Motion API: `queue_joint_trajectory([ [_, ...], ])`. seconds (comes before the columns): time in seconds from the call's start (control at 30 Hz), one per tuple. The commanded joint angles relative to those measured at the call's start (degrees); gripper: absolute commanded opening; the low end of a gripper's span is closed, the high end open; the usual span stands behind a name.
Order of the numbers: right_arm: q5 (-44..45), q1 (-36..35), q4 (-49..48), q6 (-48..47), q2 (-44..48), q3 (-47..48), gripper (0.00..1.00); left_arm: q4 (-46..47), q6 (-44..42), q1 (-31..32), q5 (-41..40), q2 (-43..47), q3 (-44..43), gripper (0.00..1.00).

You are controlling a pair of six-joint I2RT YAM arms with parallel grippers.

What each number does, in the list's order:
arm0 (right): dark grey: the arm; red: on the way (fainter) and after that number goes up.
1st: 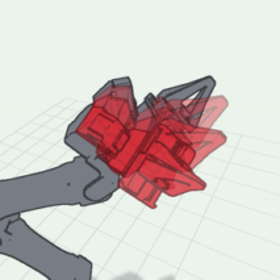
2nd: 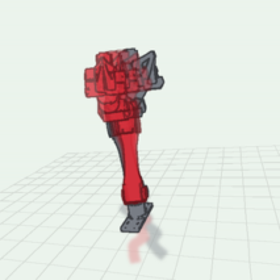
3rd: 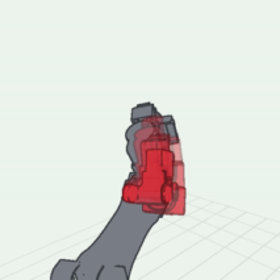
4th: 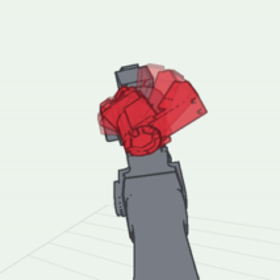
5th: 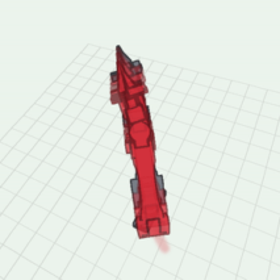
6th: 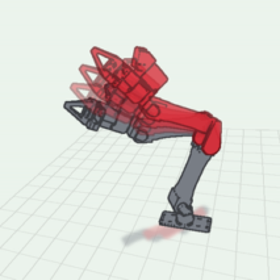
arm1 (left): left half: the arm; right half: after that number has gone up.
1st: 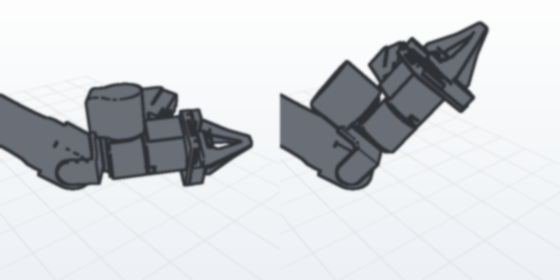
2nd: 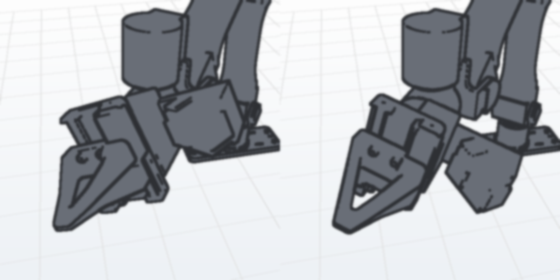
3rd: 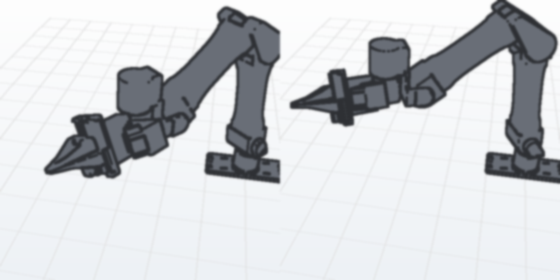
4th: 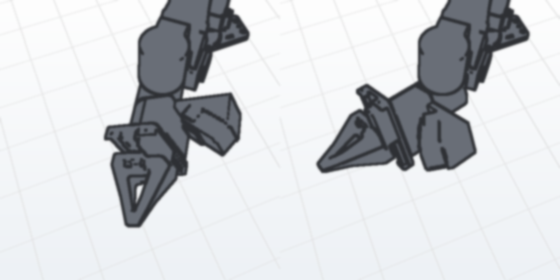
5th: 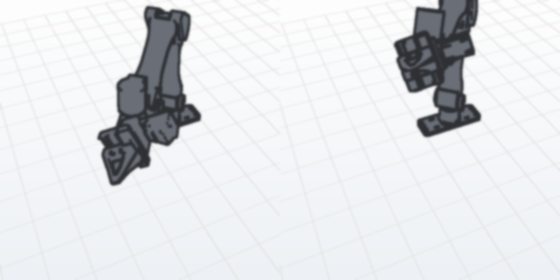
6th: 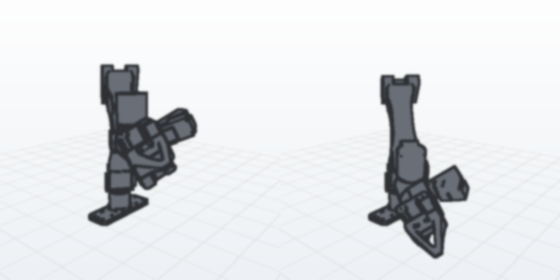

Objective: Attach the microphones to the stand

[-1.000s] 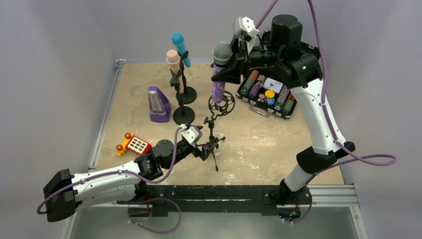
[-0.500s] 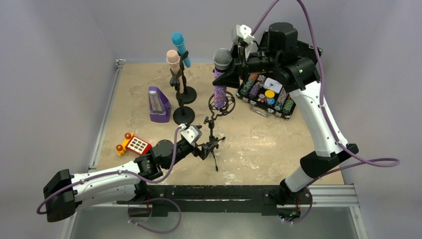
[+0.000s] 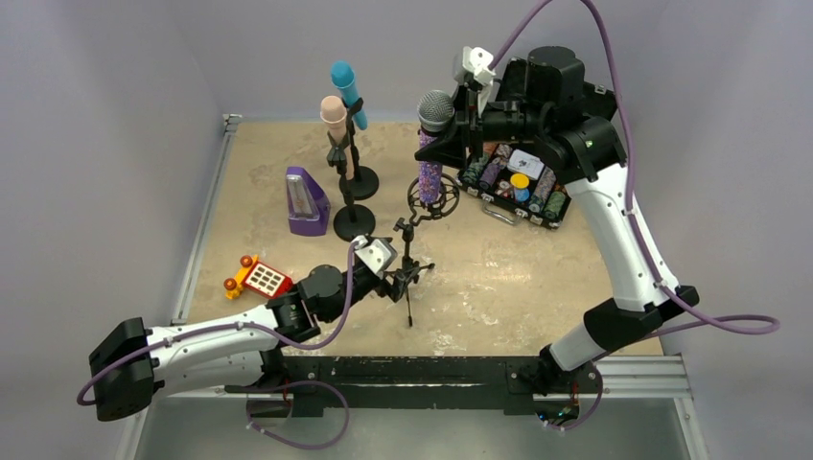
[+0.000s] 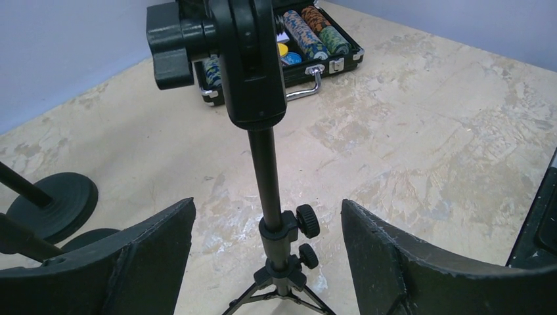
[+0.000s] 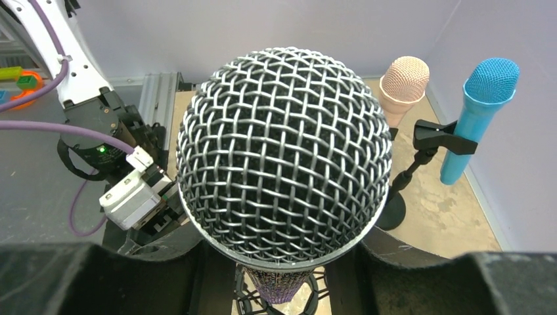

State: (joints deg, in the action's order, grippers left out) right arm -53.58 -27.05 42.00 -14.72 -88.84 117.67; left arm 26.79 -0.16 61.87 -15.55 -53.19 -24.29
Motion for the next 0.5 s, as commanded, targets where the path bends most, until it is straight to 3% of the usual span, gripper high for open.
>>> queue_joint_trajectory([
  [0.0, 1.7, 0.7, -3.2, 0.9, 2.1, 0.2, 0.00, 4.2, -2.0, -0.3, -0.9, -0.8, -3.1, 0.84],
  [0.17, -3.6, 0.9, -6.3, 5.0, 2.2, 1.8, 0.00, 4.4, -2.3, -0.3, -1.2, -1.1, -3.2, 0.84],
  [0.3, -2.0, 0.9, -6.0, 5.3, 1.2, 3.7, 0.00, 4.3, -2.3, -0.3, -1.3, -1.2, -3.1, 0.84],
  [0.47, -2.3, 1.0, -6.1, 4.7, 2.9, -1.0, 0.00, 4.2, -2.4, -0.3, -2.3, -1.1, -3.0, 0.82],
])
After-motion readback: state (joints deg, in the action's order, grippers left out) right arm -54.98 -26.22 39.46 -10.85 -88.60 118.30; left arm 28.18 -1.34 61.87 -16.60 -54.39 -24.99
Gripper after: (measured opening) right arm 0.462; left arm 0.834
